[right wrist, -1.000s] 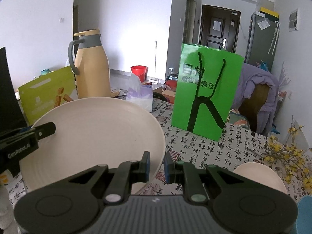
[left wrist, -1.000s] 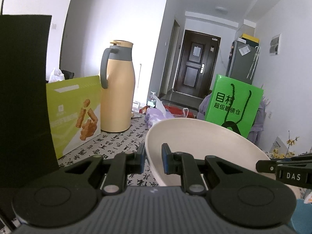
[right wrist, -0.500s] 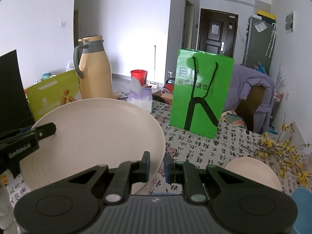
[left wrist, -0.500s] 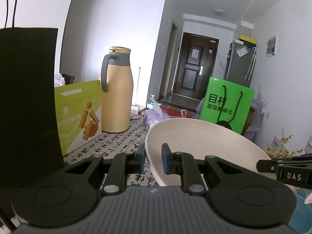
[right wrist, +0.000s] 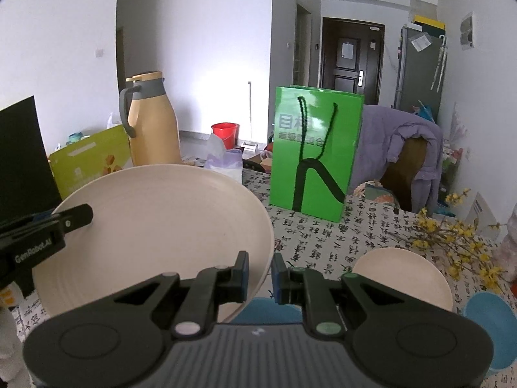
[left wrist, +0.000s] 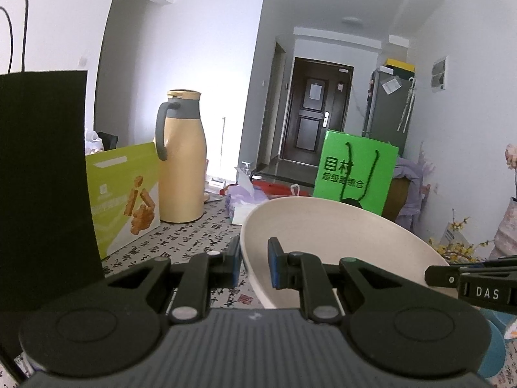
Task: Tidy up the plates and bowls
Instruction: 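Carry the held cream plate with both grippers toward the blue bowls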
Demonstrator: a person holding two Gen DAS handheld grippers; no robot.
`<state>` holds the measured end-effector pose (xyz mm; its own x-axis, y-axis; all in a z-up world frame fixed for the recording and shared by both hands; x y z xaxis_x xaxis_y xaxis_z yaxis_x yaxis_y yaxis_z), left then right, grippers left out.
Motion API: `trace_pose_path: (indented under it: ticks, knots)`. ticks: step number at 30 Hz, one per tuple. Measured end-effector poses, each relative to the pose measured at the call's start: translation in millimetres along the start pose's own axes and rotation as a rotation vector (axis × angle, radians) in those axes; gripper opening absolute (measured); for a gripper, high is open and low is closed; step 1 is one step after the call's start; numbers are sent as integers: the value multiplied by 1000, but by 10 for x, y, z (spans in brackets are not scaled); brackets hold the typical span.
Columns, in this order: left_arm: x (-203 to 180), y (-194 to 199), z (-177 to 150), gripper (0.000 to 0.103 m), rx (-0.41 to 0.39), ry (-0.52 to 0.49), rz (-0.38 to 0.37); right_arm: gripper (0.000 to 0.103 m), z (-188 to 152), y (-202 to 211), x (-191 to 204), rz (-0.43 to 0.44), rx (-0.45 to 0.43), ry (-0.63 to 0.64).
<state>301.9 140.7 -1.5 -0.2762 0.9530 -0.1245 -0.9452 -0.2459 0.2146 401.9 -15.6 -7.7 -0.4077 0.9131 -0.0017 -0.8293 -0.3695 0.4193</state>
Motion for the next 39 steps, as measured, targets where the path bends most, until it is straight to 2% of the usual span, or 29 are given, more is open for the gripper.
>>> trace_pose_path:
  ticks: [20, 39]
  knots:
    - [-465, 397, -32, 17, -35, -47, -29, 14, -141, 581, -424, -16, -59, -36]
    - [-871, 672, -177, 17, -38, -70, -111, 14, -356, 1086, -814, -65, -96, -86]
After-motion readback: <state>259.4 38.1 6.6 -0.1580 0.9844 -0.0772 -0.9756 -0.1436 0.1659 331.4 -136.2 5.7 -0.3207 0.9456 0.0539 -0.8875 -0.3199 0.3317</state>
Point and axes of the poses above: each gripper's, at about its wrist camera, not at the fingertips, and y roughly against the way its jaws point, x to its left, z to its top, the point moved 3 cm from there along -y, roughly the way its jaws point, and after that the axes turned 7 degrees about -x, right-handed, at the moved point
